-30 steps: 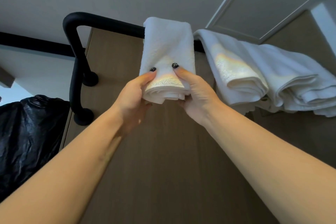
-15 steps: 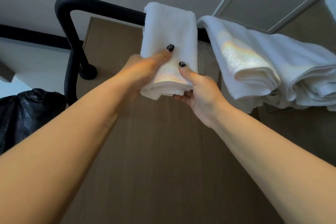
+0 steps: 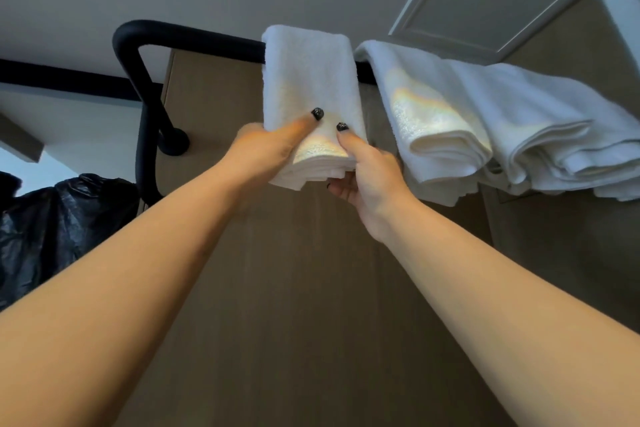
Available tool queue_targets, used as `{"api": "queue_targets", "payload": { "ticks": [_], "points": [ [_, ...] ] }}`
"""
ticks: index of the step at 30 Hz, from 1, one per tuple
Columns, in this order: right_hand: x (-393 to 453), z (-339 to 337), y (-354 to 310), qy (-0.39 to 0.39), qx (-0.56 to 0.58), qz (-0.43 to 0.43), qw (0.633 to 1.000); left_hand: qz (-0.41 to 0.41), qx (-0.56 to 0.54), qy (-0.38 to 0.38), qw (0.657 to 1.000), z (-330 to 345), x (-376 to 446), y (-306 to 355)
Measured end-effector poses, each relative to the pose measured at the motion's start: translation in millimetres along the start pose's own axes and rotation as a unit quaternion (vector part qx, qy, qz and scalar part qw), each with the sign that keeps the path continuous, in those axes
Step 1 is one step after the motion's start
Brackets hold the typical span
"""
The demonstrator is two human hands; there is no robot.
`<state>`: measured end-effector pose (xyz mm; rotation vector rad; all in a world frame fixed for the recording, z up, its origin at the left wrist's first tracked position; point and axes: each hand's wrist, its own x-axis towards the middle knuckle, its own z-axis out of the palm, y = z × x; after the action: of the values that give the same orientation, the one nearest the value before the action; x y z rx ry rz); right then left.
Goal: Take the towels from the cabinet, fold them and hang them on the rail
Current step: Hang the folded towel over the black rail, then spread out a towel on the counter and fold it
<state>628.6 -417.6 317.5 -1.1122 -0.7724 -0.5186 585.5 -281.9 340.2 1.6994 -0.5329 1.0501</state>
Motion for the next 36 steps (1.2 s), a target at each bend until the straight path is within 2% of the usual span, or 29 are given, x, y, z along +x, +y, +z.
{"api": "queue_targets", "payload": {
  "ticks": [4,10,13,15,19,23,28,31,36],
  "points": [
    [-20,1,-22,-0.007,-0.017,0.050,0.999,-0.014,-0.009,-0.012,1.000,0,-14,10],
    [-63,0,-47,0.024,0.012,0.122,0.992,-0.027,-0.002,-0.022,0.999,16,-29,43],
    [-83,-8,-51,0.052,-0.037,0.139,0.988,-0.057,0.014,-0.014,0.998,20,-33,49],
    [-95,-16,-54,0.060,-0.128,0.102,0.985,-0.072,0.041,0.007,0.997,18,-37,50],
    [-124,-31,-64,-0.003,-0.338,-0.001,0.941,-0.115,0.105,0.018,0.988,7,-57,55],
    [-150,-34,-64,-0.083,-0.452,-0.022,0.888,-0.124,0.160,0.005,0.979,-13,-85,53],
    [-188,-21,-53,-0.172,-0.531,-0.026,0.829,-0.127,0.189,-0.024,0.973,-49,-144,51],
    [-210,-5,-40,-0.201,-0.548,-0.030,0.811,-0.117,0.198,-0.078,0.970,-74,-182,36],
    [-241,26,-9,-0.243,-0.568,-0.035,0.786,-0.158,0.224,-0.165,0.947,-116,-243,-16]
  ]
}}
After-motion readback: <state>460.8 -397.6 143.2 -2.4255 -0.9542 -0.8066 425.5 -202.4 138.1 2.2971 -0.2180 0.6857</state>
